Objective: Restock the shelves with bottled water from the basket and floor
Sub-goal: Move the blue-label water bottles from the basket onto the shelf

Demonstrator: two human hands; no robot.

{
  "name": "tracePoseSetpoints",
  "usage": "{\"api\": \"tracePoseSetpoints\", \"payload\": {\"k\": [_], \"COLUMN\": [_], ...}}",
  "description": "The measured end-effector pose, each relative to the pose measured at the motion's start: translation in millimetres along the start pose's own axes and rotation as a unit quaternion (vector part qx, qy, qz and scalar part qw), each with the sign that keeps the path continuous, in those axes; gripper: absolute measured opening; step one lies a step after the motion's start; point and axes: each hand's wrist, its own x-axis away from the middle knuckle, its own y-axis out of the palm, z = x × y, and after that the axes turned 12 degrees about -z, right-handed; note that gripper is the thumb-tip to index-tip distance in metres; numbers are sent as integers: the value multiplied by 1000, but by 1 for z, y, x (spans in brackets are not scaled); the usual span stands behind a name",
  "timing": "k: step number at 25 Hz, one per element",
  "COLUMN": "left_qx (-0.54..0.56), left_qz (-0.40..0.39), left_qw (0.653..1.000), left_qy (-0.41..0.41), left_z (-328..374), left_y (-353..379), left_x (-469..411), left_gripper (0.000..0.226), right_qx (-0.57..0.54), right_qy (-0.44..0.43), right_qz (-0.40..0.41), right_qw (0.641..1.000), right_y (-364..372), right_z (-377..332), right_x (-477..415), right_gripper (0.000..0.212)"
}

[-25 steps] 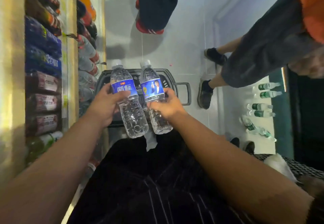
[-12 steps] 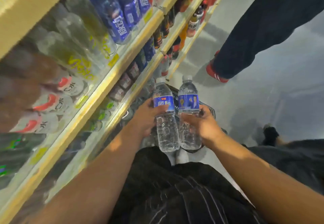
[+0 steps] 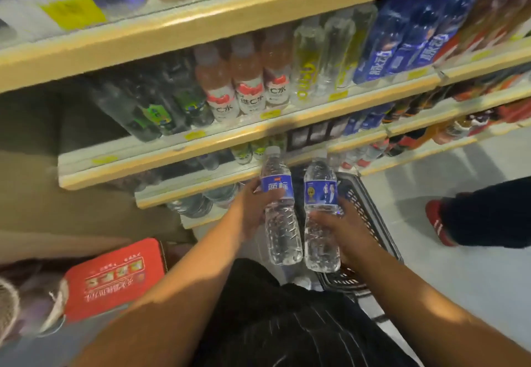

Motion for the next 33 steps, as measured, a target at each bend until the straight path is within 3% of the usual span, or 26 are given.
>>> {"api": "tracePoseSetpoints", "payload": {"k": [5,10,15,19,22,24,26,28,31,33], "left_qx": [45,77,105,138,161,179,209,249,312,342], "left_qz": [52,121,168,186,205,225,267,313,354,387], "left_qw": [996,987,976,967,958,948,928,904,868,840], "left_qy": [55,68,96,107,121,138,156,151,156,165], "left_z": [-1,-3,-2,-9,-17,-20,-22,-26,-37,-49], "left_y": [-63,-142,-204,-227,-230,-224,-213,-203,-184,-173], "left_x": [43,81,107,116,116,113,112,108,99,91], "left_gripper": [41,24,49,50,70,61,38,25,36,25], "right_qx": [69,121,175,180,235,289,312,337,365,402], "right_qy": [18,30,69,114,113,93,96,114,145,157], "right_qz": [-89,-149,-201,-234,-248,-262,-287,-301,-357,-368], "right_qw": [993,981,961,949,933,916,900,885,848,824], "right_y": [68,144,210,239,249,249,250,249,245,240], "right_z": [-9,-10,-10,-12,-15,-21,-29,-35,-38,-33], "right_x": [-16,-32,-56,-78,-85,-98,-107,-121,-136,-147], "right_gripper": [52,36,16,28,40,35,31,47,74,90]}}
